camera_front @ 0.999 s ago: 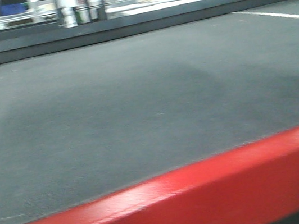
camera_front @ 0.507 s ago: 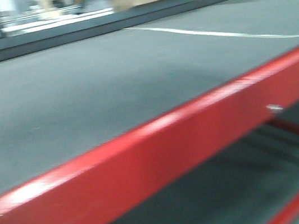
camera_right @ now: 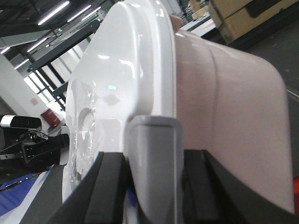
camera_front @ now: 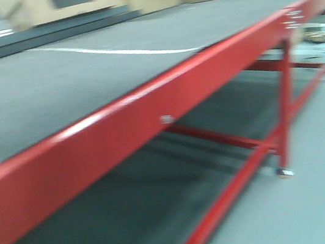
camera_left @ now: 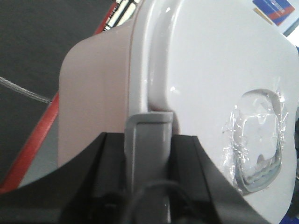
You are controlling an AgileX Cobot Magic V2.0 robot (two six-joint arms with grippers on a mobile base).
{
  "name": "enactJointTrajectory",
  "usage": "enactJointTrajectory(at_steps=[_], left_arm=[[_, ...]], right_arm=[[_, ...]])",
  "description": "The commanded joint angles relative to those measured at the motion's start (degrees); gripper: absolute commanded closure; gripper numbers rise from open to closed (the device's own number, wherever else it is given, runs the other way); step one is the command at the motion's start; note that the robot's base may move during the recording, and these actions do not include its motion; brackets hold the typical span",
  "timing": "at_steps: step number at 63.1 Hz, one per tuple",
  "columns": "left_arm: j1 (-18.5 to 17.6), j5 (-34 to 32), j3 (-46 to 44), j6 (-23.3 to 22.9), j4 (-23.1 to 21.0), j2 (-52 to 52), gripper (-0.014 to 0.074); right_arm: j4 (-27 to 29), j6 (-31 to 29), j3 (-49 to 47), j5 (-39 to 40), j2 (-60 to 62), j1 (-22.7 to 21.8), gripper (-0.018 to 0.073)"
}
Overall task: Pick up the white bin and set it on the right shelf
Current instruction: 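Hold the bin with both grippers while driving along the red table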
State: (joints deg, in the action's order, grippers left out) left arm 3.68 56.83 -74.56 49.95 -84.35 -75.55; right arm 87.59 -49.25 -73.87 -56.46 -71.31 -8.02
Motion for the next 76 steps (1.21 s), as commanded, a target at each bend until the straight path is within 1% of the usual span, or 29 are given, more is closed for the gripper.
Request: enactJointTrajectory(at_steps=[1,76], left_arm=[[-3.7,18.1,-2.0,2.7,-3.9,2.4,0.0722],[-3.7,18.1,-2.0,2.7,-3.9,2.4,0.0722]], right_arm=[[7.3,-0.6,-2.4,-16.2,2.3,2.4,0.0419],[7.3,-0.6,-2.4,-16.2,2.3,2.4,0.0427]])
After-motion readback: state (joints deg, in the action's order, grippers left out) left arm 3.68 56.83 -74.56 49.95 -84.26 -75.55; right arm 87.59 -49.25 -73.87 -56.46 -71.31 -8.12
